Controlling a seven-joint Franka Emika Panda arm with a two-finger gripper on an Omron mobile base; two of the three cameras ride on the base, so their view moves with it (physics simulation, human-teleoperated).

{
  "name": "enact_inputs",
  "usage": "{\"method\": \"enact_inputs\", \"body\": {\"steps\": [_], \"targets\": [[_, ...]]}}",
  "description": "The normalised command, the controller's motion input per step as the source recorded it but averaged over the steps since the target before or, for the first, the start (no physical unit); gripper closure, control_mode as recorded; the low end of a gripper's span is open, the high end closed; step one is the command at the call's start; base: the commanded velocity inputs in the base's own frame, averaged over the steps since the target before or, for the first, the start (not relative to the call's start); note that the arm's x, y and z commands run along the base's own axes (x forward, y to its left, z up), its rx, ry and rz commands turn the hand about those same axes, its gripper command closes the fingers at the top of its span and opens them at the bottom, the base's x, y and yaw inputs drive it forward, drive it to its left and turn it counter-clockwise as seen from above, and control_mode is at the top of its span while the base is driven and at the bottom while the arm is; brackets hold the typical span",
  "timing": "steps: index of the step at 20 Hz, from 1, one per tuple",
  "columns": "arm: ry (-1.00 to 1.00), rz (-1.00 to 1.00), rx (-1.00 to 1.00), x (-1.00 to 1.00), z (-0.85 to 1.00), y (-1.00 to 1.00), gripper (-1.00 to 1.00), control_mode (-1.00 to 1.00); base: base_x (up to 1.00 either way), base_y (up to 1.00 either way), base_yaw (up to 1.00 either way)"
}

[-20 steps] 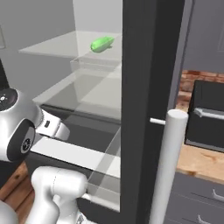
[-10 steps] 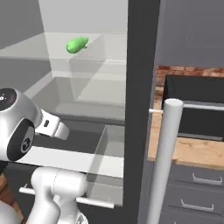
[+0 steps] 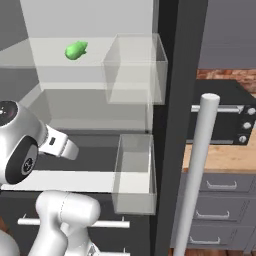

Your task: Place the cold items (corn and pear) from the fridge in one tupperware on the dining counter. Place the warm items (kebab skewer and hot dog) in the stove area in another tupperware.

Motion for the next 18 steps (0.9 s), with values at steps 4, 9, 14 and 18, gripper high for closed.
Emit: {"method": "enact_inputs", "body": {"steps": [4, 9, 14, 18], "targets": [[0.0, 0.0, 0.0, 0.0, 0.0, 0.0, -1.0, 1.0, 0.47, 0.2, 0.13], [0.0, 0.0, 0.0, 0.0, 0.0, 0.0, -1.0, 1.0, 0.56, 0.25, 0.39], [0.0, 0.0, 0.0, 0.0, 0.0, 0.0, -1.0, 1.0, 0.78, -0.01, 0.11], [0.0, 0.0, 0.0, 0.0, 0.0, 0.0, -1.0, 1.0, 0.55, 0.02, -0.02]]}}
